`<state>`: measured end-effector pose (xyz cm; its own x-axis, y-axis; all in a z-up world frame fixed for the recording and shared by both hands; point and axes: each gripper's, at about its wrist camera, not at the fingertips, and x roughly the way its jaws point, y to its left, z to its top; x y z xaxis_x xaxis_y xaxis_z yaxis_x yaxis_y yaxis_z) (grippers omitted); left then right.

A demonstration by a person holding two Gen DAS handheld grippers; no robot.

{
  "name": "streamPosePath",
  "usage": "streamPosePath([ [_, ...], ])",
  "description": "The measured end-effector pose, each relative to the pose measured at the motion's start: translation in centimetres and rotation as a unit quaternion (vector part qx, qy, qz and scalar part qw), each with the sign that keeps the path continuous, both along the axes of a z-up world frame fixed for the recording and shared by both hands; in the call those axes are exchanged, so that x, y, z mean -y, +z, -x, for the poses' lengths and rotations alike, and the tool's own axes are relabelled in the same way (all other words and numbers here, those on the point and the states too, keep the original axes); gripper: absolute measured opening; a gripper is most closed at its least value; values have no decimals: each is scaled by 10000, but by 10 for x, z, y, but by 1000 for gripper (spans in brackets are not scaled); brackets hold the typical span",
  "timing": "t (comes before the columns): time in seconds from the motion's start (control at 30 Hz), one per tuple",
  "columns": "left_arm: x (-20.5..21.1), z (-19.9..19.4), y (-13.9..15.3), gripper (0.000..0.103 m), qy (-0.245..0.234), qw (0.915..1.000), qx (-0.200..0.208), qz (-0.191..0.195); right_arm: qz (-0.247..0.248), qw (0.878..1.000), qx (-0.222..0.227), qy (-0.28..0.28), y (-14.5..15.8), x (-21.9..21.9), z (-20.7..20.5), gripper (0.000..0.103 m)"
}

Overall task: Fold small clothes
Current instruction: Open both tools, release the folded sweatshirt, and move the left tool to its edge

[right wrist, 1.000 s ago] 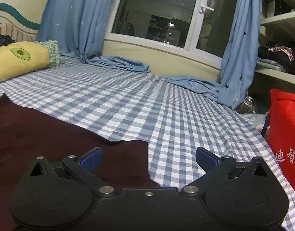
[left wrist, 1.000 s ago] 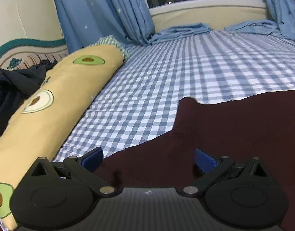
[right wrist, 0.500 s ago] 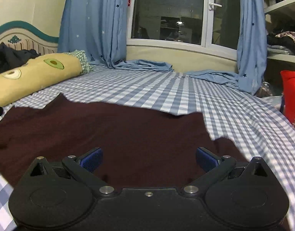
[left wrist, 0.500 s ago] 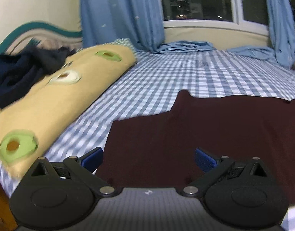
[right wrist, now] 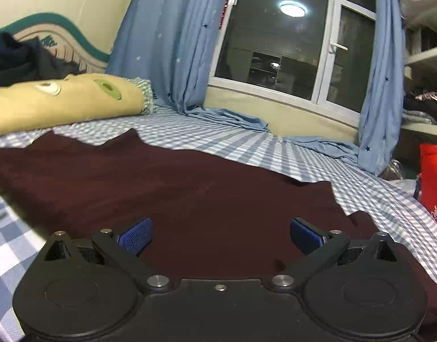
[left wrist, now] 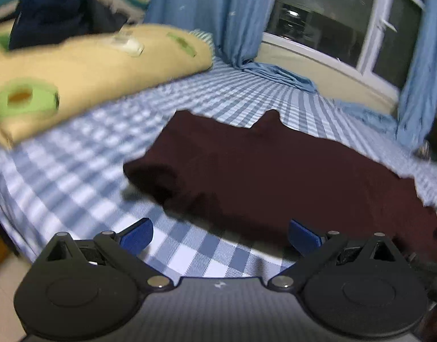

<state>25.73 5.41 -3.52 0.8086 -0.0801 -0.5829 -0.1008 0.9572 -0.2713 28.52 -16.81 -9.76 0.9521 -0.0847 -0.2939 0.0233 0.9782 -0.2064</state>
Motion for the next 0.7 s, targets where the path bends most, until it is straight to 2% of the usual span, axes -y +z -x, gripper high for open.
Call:
streamPosePath([
  [0.1, -9, -8, -12, 102, 46, 9995, -54, 299, 264, 9996, -23, -136, -8, -10, -4, 103],
  [0.37, -11, -22, -24, 102, 163, 9990, 103, 411, 671, 9974, 104, -249, -15, -21, -2, 103],
  [0.53, -5, -29, -24, 102, 245, 9994, 8, 245, 994, 9943, 199, -324, -20, -30, 0, 103],
  [0.7, 0, -34, -24, 102, 290, 9995, -36, 89, 1017, 9941, 206, -319, -21, -29, -1, 103],
])
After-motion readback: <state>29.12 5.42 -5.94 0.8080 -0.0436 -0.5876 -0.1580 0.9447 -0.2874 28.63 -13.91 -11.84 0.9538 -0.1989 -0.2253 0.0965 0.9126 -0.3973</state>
